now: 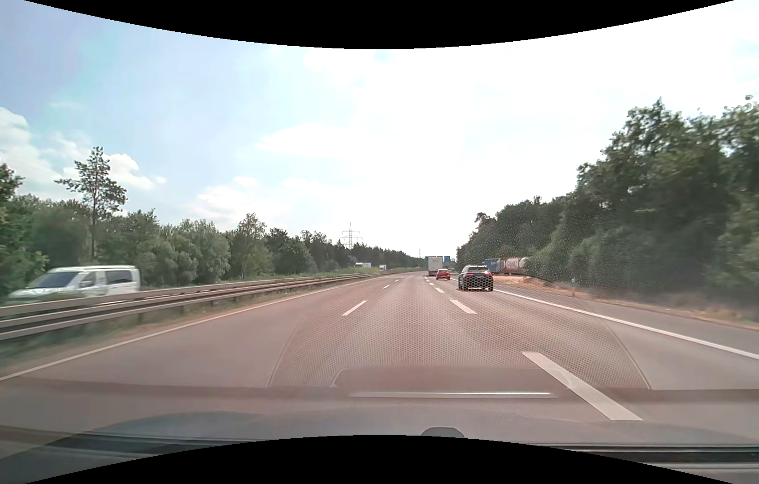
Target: Follow the waypoints while adhering to traffic rules and regulations
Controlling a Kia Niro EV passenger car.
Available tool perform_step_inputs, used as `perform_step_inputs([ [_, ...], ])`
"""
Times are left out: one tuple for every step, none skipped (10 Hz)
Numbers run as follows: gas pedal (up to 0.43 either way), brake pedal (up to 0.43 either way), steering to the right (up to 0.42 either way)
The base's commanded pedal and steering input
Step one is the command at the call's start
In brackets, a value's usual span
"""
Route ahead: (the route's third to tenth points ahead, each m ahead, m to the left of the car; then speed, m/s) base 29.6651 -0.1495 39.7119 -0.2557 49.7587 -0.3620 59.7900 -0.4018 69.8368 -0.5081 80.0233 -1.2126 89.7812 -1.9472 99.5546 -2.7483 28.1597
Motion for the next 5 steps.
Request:
perform_step_inputs([
  [0.157,0.0,0.0],
  [0.157,0.0,0.0],
  [0.157,0.0,0.001],
  [0.157,0.0,0.0],
  [0.157,0.0,0.001],
])
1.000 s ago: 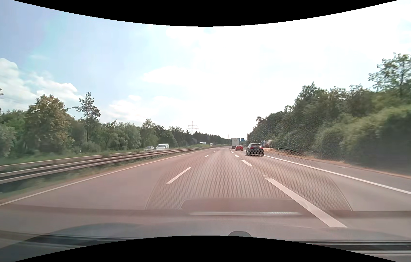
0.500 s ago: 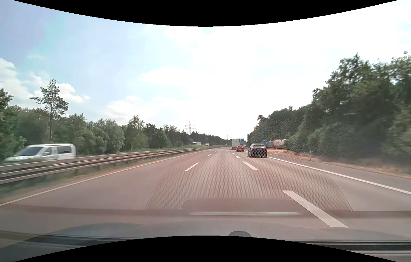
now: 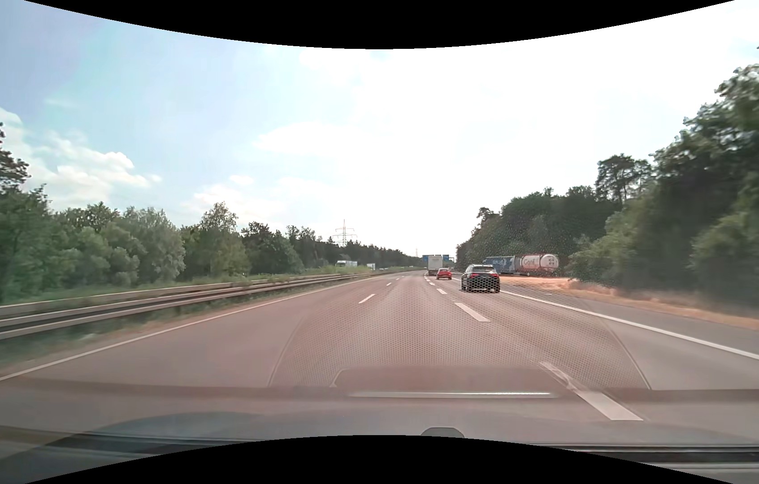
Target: Follow the waypoints while adhering to traffic rules and regulations
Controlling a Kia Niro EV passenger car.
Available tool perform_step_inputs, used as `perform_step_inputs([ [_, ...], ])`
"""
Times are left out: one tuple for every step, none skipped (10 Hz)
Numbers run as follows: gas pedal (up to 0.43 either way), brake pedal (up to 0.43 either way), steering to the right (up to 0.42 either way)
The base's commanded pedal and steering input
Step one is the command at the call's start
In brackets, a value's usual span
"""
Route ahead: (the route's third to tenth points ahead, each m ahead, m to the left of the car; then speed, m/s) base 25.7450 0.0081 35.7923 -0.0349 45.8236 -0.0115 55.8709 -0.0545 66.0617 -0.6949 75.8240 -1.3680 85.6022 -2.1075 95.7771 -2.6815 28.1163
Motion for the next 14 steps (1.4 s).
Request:
perform_step_inputs([
  [0.157,0.0,0.001],
  [0.157,0.0,0.001],
  [0.157,0.0,0.001],
  [0.157,0.0,0.001],
  [0.157,0.0,0.001],
  [0.157,0.0,0.001],
  [0.157,0.0,0.001],
  [0.157,0.0,0.001],
  [0.157,0.0,0.001],
  [0.157,0.0,0.0],
  [0.157,0.0,0.0],
  [0.157,0.0,0.0],
  [0.157,0.0,-0.001],
  [0.157,0.0,-0.001],
])
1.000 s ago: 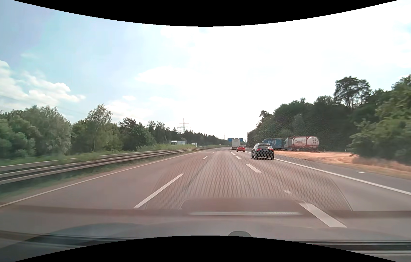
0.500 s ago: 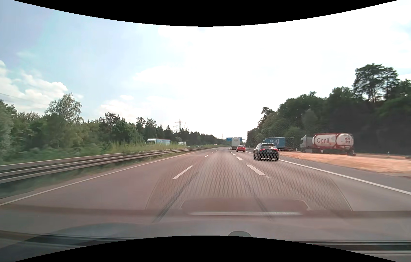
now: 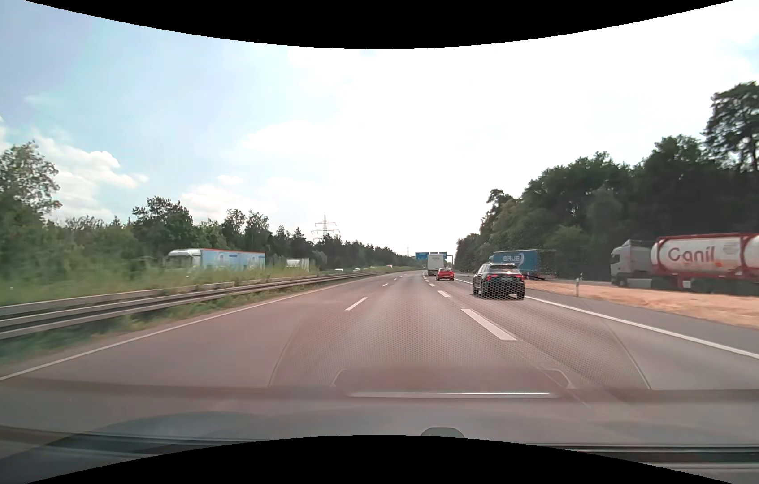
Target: Follow the waypoints while adhering to traffic rules and regulations
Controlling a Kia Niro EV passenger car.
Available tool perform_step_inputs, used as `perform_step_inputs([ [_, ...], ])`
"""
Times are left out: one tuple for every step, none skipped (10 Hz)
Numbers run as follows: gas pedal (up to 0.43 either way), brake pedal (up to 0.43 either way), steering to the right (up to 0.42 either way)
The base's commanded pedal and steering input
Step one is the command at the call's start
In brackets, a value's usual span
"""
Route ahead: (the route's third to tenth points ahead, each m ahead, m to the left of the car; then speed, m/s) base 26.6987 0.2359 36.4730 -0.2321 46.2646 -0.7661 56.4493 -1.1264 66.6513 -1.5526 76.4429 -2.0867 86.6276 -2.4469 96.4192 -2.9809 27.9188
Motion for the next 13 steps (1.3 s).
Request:
perform_step_inputs([
  [0.157,0.0,-0.001],
  [0.157,0.0,0.0],
  [0.169,0.0,-0.001],
  [0.169,0.0,-0.001],
  [0.169,0.0,0.0],
  [0.169,0.0,0.0],
  [0.169,0.0,0.0],
  [0.169,0.0,0.0],
  [0.169,0.0,0.001],
  [0.169,0.0,0.001],
  [0.169,0.0,0.0],
  [0.169,0.0,0.0],
  [0.169,0.0,0.0],
])
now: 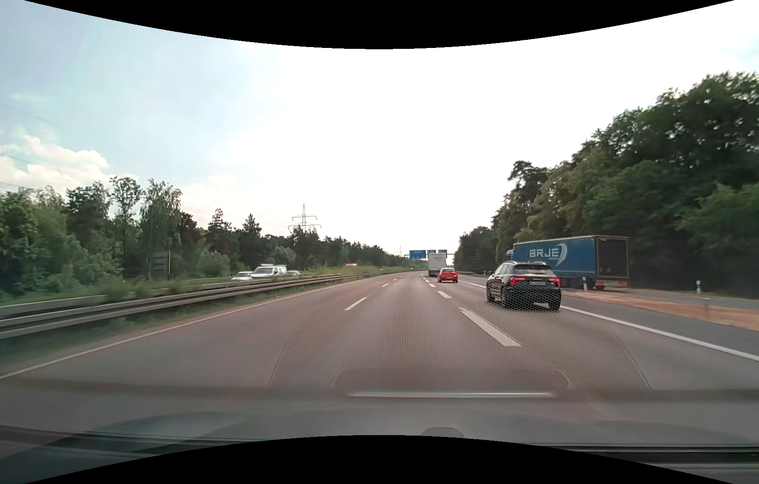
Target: Follow the waypoints while adhering to traffic rules and regulations
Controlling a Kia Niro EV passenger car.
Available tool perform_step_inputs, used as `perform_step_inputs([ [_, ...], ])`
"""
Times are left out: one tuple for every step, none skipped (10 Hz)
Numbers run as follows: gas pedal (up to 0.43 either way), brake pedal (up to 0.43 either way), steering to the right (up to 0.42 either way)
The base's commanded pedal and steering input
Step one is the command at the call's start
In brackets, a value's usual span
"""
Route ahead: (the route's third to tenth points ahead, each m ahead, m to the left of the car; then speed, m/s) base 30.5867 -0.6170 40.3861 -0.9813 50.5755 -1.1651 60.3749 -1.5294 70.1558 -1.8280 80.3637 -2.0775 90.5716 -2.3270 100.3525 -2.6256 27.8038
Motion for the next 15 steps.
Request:
perform_step_inputs([
  [0.169,0.0,0.0],
  [0.169,0.0,0.0],
  [0.169,0.0,0.0],
  [0.169,0.0,0.0],
  [0.169,0.0,0.0],
  [0.169,0.0,0.0],
  [0.169,0.0,0.0],
  [0.169,0.0,0.0],
  [0.169,0.0,0.0],
  [0.169,0.0,0.0],
  [0.169,0.0,0.0],
  [0.189,0.0,0.0],
  [0.189,0.0,0.0],
  [0.189,0.0,0.0],
  [0.189,0.0,0.0],
])
